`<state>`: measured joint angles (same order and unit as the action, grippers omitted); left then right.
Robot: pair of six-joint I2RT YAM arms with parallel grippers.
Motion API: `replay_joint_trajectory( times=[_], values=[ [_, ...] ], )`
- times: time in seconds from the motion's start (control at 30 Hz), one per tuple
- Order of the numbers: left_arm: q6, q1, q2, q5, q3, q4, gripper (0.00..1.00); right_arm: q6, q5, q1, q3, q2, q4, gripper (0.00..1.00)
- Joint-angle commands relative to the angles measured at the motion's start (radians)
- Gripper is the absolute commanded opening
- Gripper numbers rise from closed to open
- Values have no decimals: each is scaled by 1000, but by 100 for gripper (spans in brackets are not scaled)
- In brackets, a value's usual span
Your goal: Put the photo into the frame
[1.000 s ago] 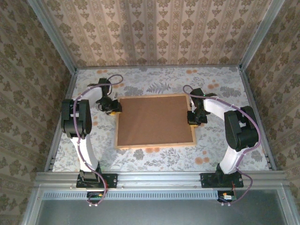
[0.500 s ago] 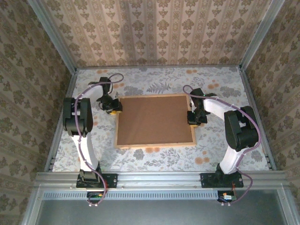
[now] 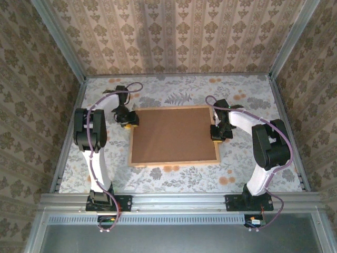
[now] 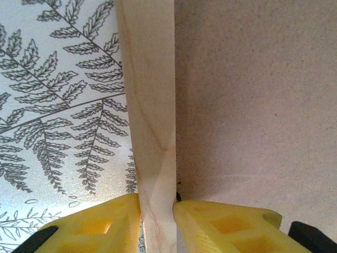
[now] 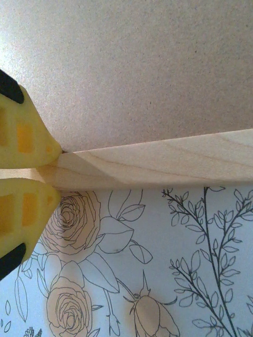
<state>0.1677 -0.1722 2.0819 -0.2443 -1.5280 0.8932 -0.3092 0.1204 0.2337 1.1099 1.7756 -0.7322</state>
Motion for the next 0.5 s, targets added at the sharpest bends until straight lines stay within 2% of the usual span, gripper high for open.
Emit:
replay_joint_trajectory(
  times=[0.0,0.2,0.47],
  values=[
    [-38,-34,108,-26,20,-6,39,1,25,8,-16,27,47,3],
    [-97,-56,107,-48,13,-3,45,0,31,9,-15,34,50,3],
    [-172,-95,134,56,-50,79,49,1,37,11,-13,35,50,3]
  ],
)
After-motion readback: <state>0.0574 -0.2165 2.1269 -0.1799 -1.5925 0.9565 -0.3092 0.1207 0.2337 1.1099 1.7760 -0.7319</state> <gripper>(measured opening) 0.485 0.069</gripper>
